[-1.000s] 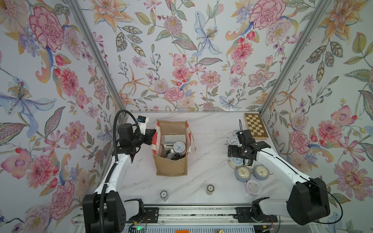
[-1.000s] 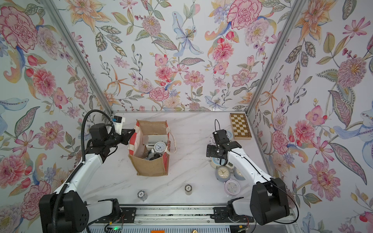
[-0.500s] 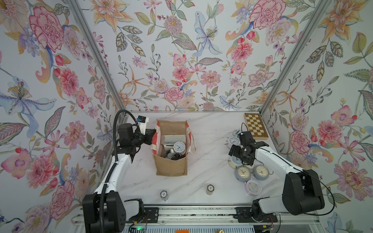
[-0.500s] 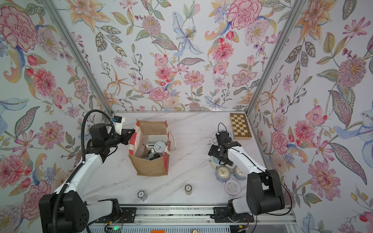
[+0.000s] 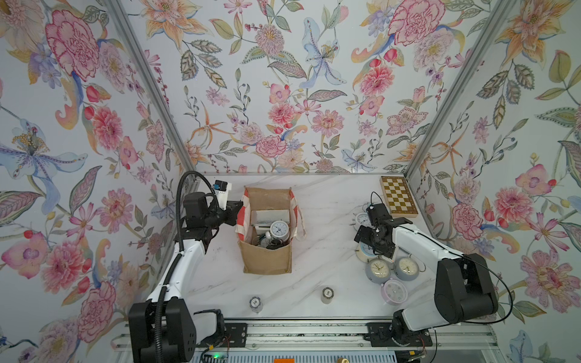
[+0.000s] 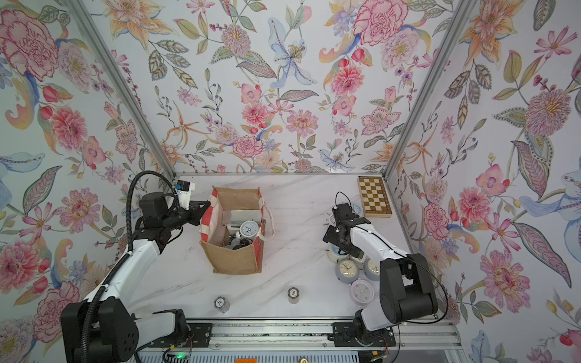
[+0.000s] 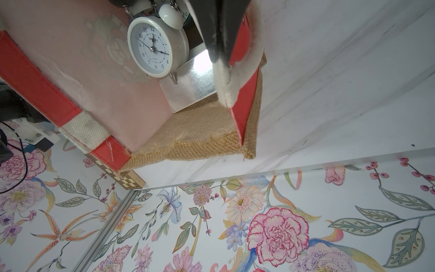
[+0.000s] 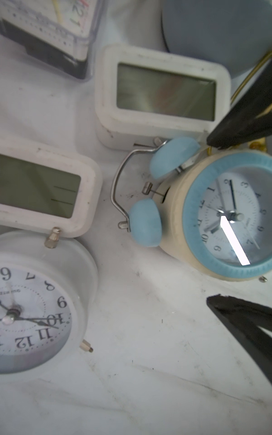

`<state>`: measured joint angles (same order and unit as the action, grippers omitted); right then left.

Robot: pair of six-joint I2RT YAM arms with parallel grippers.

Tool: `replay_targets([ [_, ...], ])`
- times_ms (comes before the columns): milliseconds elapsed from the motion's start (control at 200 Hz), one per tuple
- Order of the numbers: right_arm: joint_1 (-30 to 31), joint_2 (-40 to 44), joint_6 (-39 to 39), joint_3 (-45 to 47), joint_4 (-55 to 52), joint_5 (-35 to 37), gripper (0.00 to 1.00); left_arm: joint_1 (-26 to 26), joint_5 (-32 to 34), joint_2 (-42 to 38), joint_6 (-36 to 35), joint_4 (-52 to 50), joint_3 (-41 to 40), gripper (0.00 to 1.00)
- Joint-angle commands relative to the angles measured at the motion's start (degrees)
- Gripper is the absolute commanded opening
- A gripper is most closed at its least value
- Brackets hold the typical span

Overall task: Put the alarm clock into the canvas bag
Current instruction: Pick up the alarm from the center of the board.

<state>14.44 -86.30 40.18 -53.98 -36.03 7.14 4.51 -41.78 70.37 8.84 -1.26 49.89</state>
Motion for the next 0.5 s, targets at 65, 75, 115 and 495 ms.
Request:
replay_targets([
  [65,1.0,-2.6,0.1,-1.7,-2.3,2.4,0.98,0.5,-0.6,-1.1,-0.4,1.6,-0.4,0.00],
  [75,1.0,-2.6,0.1,-1.7,-2.3,2.4,0.97,0.5,-0.6,-1.1,-0.5,1.6,-0.4,0.00],
  [115,1.1,-2.8,-0.1,-1.7,-2.4,2.4,0.97,0.4,-0.5,-1.1,-0.5,1.5,-0.4,0.00],
  [495,1.2,-0.1,-0.2,-2.0,-2.4,3.0,0.83,0.5,-0.5,-0.9,-0.5,1.4,-0.4,0.00],
])
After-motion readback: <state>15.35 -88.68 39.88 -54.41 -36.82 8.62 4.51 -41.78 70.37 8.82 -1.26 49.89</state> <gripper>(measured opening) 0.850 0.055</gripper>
